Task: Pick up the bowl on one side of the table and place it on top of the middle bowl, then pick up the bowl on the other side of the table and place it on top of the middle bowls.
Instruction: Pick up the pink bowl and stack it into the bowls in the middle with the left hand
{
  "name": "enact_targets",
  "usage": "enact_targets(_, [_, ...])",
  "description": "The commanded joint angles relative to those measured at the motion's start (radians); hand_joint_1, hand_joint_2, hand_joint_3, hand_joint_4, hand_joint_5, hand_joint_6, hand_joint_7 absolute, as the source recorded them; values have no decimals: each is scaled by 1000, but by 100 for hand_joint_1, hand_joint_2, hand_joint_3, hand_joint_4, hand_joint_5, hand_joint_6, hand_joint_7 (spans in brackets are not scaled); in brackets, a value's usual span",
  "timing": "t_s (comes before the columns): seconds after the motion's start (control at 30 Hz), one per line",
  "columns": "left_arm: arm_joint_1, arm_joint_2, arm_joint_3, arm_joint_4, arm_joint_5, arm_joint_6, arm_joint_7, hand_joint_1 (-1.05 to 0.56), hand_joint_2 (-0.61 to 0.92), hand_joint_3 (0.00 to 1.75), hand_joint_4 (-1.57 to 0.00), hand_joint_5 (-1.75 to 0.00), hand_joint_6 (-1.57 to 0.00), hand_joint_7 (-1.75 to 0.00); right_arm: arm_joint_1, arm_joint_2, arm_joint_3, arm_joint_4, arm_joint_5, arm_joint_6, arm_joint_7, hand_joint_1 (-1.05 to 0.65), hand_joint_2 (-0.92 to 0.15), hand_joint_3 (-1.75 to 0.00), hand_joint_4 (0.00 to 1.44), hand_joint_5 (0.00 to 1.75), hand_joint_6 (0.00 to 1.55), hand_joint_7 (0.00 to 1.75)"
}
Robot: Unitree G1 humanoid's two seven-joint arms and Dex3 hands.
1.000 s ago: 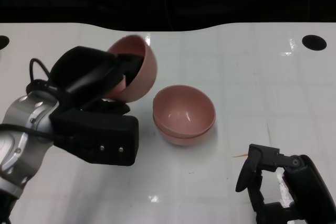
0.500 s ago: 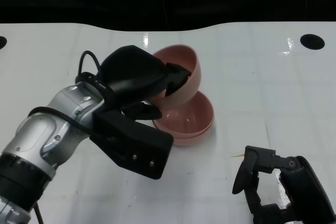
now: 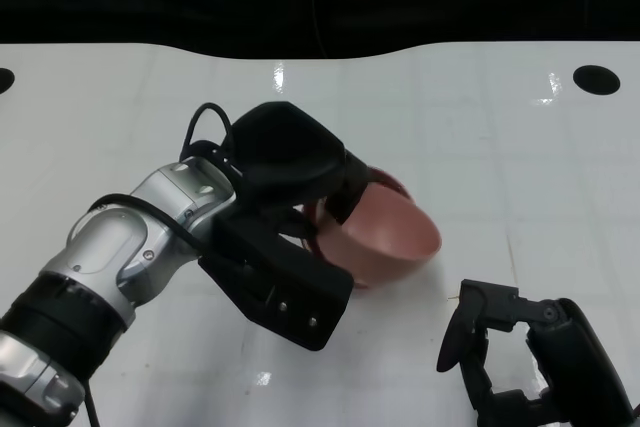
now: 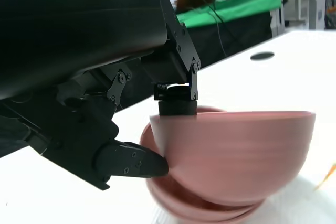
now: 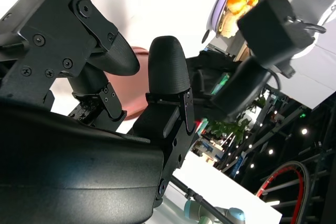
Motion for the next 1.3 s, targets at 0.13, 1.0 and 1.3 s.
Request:
enact_targets(0.13, [-36,8,-42,47,62,20,8,-34,90,18,-85,-175,-95,-73,7,-2,-4,-14,1,8,-7,-4,-18,-169,96,175,85,147])
enact_targets(1.0, [18,-30,-60,81,136,196,217,-29,92,11,-89,-175,-92,-71,8,-5,-11,-12,5,11,-6,-5,-18,-169,96,175,85,147])
enact_targets(1.3, [14,-31,-65,65,132,245,173,-28,91,10,-87,-175,-96,-72,9,-6,-10,-10,27,9,5,-5,-18,-170,96,175,85,147])
